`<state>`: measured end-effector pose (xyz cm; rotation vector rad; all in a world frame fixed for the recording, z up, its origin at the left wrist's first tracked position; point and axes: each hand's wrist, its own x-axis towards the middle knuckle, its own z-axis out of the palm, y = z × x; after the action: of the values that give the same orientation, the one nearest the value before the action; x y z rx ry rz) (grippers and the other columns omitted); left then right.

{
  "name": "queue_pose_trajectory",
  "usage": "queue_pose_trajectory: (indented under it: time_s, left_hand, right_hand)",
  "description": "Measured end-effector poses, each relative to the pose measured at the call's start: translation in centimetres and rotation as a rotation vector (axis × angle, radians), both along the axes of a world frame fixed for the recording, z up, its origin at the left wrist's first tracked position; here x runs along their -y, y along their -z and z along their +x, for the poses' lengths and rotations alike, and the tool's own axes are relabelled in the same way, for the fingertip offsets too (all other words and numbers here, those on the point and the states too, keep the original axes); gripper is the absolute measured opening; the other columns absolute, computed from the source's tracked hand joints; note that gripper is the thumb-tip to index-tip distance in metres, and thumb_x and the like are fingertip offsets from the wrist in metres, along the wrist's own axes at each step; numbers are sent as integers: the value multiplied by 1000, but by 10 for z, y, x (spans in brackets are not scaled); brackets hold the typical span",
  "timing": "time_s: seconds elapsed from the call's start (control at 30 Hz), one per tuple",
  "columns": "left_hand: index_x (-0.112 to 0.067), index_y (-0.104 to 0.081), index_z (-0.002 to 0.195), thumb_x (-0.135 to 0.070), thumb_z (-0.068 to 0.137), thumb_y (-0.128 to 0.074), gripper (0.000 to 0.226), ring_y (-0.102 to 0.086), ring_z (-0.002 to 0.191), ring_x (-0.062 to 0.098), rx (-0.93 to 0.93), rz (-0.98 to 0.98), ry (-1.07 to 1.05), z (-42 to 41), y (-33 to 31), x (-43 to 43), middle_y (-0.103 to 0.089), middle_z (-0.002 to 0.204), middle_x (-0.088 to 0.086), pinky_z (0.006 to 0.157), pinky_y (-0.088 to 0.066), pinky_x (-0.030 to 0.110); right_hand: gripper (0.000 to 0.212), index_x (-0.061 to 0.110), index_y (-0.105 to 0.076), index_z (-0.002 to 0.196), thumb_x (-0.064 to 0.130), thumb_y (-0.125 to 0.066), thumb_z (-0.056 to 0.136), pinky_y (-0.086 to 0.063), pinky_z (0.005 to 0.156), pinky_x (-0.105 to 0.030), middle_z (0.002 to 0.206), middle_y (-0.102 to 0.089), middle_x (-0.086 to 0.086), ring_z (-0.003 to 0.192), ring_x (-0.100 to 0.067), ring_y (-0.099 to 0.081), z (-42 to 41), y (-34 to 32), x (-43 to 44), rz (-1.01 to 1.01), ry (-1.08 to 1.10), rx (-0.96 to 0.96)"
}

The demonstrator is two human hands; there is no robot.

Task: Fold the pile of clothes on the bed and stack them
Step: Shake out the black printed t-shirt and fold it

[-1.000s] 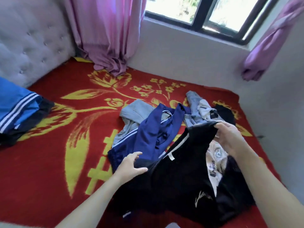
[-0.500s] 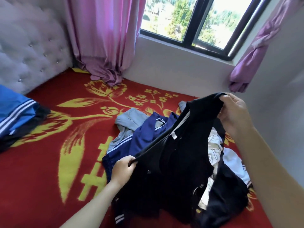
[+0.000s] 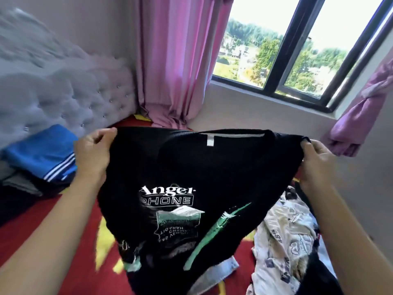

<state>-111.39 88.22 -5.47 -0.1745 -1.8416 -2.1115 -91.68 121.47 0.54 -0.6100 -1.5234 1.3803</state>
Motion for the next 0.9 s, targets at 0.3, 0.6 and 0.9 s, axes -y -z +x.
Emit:
queue_pose_trajectory:
  time_s: [0.3, 0.6, 0.9]
  left_hand:
    - [-12, -62, 97, -6, 90, -56, 11, -47, 52, -20, -148, -183, -120, 8, -22, 52, -54, 50, -37, 61, -34, -1]
    - [-21, -60, 75, -6, 91, -54, 23, -51, 60, -17, -24, -242, -51, -13, 54, 128, -62, 60, -30, 66, -35, -3]
    - [-11, -59, 66, -6, 90, -57, 24, -38, 45, 0, 323, -700, 309, -87, 183, 188, -45, 48, -9, 47, -28, 13]
  right_hand:
    - [24, 19, -59, 70, 13, -52, 92, -39, 61, -27, 54, -55, 12, 62, -9, -47, -27, 26, 23, 82, -116, 54]
    - [23, 11, -60, 73, 8, -49, 94, -37, 50, -9, 61, -55, 4, 52, 5, -47, -53, 91, 78, 158, -249, 224]
    - [26, 12, -57, 65, 4, -56, 90, -31, 50, -17, 60, -54, -3, 62, -14, -45, -111, 223, 133, 132, -260, 748]
